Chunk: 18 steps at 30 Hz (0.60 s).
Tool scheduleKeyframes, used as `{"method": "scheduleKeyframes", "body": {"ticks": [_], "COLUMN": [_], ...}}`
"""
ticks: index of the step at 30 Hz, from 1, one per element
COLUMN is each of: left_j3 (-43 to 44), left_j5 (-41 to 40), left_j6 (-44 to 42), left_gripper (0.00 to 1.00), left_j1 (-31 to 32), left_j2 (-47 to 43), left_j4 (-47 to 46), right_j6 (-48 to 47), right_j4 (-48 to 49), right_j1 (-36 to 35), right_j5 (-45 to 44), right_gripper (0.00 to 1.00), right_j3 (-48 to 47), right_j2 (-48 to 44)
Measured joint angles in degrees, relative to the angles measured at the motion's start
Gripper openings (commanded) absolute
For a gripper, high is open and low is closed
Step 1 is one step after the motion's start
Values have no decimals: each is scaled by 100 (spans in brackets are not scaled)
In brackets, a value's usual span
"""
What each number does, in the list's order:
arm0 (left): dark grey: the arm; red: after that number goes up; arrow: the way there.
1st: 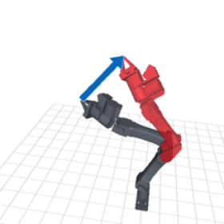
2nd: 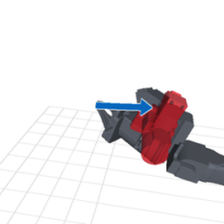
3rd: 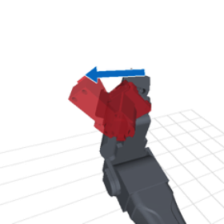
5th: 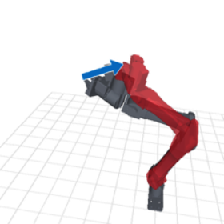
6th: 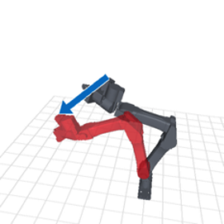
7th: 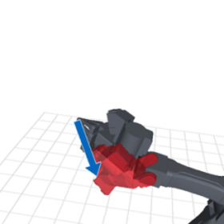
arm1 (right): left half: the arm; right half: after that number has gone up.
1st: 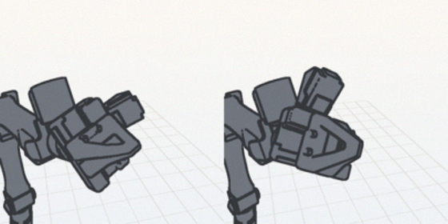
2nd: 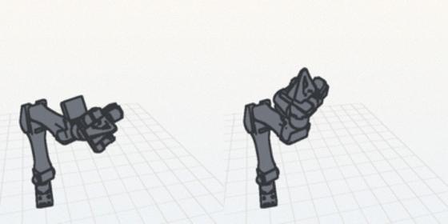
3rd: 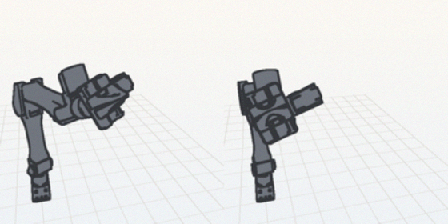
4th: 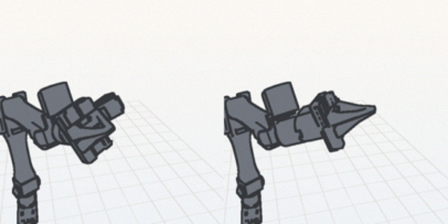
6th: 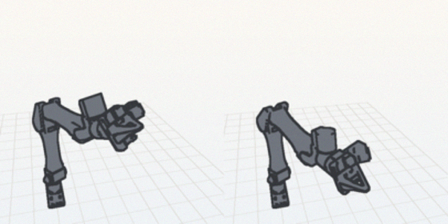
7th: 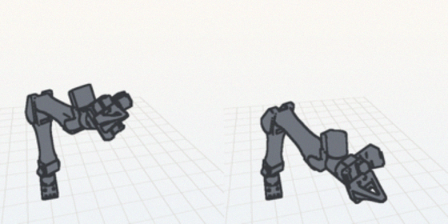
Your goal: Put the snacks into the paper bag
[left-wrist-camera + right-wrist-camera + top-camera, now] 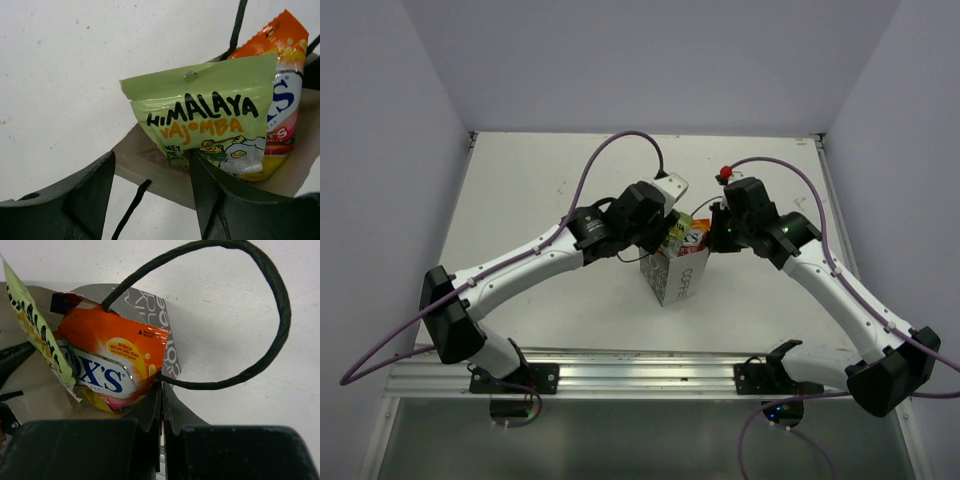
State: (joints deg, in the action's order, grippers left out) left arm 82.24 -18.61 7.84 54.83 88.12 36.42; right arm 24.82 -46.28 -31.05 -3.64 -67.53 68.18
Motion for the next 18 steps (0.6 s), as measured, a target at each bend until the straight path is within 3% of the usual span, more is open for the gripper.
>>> {"method": "scheduleKeyframes", "body": {"ticks": [12,18], "left_j3": [-9,-13], "left_j5": [55,42], "left_j6": [-15,-17], "left_gripper": [63,45], "left_j1": [-153,-160], "left_j2": [-168,-133], "left_j4": [-282,-258], "right_j6": [0,0], "right_j4": [-9,-11], "right_j1": [-22,-22], "right_j5": [26,24], "right_gripper": [0,0], "right_j3": [2,2], "right_j2": [0,0]}}
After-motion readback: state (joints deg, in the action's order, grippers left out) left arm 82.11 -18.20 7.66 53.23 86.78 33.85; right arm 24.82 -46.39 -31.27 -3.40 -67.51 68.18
